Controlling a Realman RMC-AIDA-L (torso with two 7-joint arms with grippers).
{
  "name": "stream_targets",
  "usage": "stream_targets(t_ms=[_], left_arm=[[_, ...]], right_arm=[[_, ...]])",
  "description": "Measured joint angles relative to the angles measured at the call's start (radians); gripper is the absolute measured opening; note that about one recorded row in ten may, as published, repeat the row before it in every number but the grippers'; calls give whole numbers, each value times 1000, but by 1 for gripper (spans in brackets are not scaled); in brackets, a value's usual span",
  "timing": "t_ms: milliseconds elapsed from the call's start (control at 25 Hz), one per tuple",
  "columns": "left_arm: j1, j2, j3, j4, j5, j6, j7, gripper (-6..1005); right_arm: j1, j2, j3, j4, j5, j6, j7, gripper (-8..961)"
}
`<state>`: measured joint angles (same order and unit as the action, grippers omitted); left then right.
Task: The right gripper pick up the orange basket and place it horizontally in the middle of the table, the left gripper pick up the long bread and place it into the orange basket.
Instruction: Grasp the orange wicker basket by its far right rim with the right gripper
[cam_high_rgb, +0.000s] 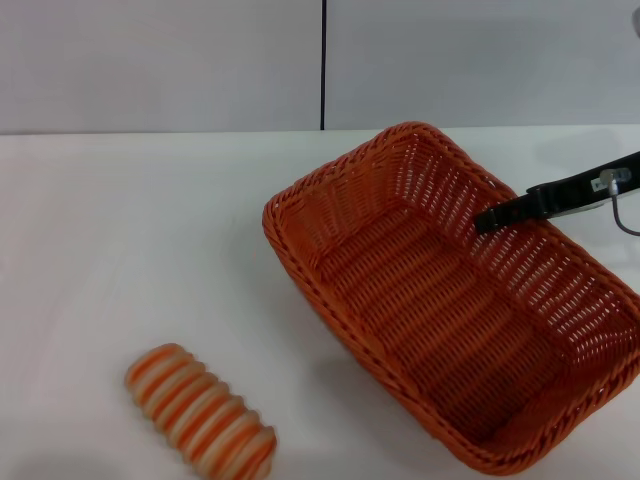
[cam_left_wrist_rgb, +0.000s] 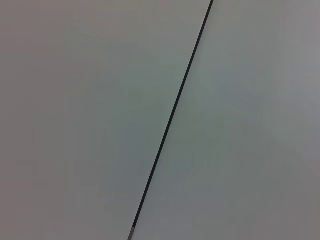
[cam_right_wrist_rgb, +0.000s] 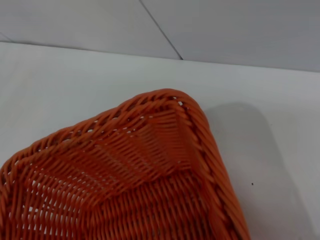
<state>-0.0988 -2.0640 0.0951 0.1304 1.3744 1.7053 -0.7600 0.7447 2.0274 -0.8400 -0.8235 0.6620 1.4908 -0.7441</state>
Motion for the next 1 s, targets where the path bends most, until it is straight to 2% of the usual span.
stream_targets(t_ms=[400, 600, 1000], left_arm=[[-1, 1, 0, -1, 0, -7, 11, 711], [-2, 1, -2, -1, 0, -10, 12, 711], [-3, 2, -8, -2, -3, -10, 13, 711]], right_arm=[[17, 7, -7, 34, -1, -32, -3, 718], [24, 7, -13, 63, -1, -48, -8, 502], [41, 5, -21, 32, 1, -12, -44, 202]])
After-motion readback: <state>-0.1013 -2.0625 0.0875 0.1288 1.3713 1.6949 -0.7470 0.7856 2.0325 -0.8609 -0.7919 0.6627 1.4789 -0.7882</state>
